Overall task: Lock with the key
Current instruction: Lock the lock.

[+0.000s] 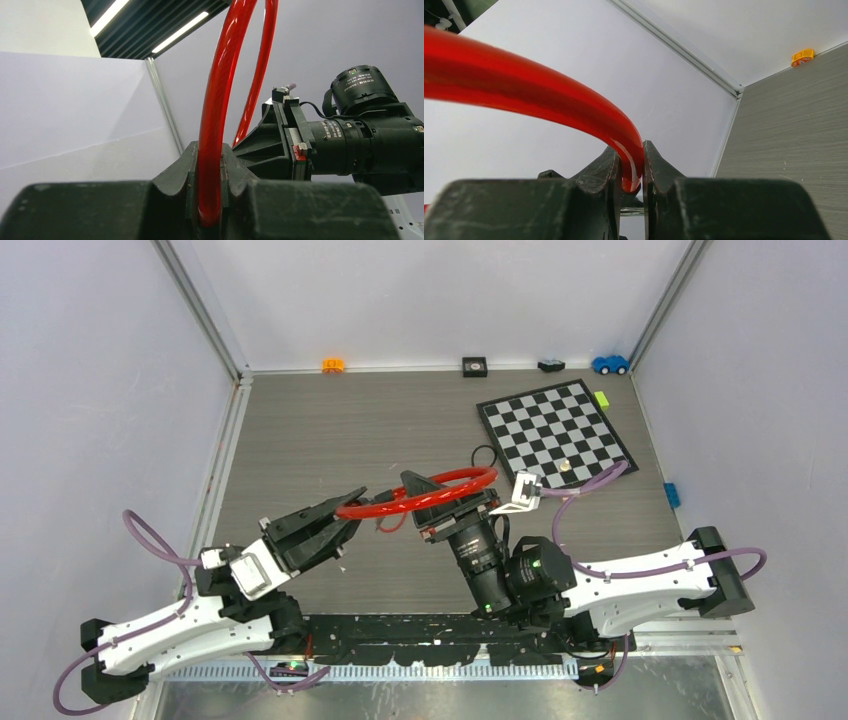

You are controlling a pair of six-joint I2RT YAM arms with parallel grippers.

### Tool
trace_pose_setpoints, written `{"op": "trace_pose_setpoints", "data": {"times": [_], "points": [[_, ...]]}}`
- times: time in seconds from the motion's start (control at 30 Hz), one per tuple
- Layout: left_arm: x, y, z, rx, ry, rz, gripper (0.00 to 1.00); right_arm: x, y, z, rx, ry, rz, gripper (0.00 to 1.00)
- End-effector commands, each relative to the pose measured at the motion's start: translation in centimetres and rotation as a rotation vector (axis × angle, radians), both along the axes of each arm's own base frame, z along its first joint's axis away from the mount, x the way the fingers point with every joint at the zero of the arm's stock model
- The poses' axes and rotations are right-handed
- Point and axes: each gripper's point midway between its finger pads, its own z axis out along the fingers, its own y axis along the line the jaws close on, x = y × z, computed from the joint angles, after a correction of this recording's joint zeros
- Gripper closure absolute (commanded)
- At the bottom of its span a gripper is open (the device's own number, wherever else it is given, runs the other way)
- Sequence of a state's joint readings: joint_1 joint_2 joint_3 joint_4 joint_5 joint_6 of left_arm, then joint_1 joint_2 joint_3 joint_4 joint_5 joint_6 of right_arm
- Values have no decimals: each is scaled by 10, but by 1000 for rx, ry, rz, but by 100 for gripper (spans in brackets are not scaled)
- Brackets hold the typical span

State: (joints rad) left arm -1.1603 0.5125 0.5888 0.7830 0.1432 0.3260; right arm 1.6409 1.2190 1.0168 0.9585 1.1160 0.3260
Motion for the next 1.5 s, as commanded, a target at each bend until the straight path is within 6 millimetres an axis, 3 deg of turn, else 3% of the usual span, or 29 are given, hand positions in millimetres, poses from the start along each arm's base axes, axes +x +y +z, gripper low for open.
{"op": "trace_pose_setpoints", "data": {"times": [0.0, 0.47, 0.7, 1.1, 1.27, 1.47], "points": [[-6, 19, 27, -107, -36, 13, 100, -1, -2, 11, 73, 9, 1, 83], [0, 21, 27, -131, -16, 31, 100, -11, 49, -29, 48, 61, 89, 81], [-3, 23, 25, -121, -17, 19, 100, -7, 33, -26, 48, 38, 46, 64], [-2, 17, 19, -105, 1, 2, 100, 1, 4, -21, 51, 18, -17, 59], [5, 9, 15, -95, 54, -15, 100, 3, -2, -21, 39, 5, -37, 51], [14, 5, 10, -109, 122, -19, 100, 6, -15, -24, 52, 13, -68, 49]]}}
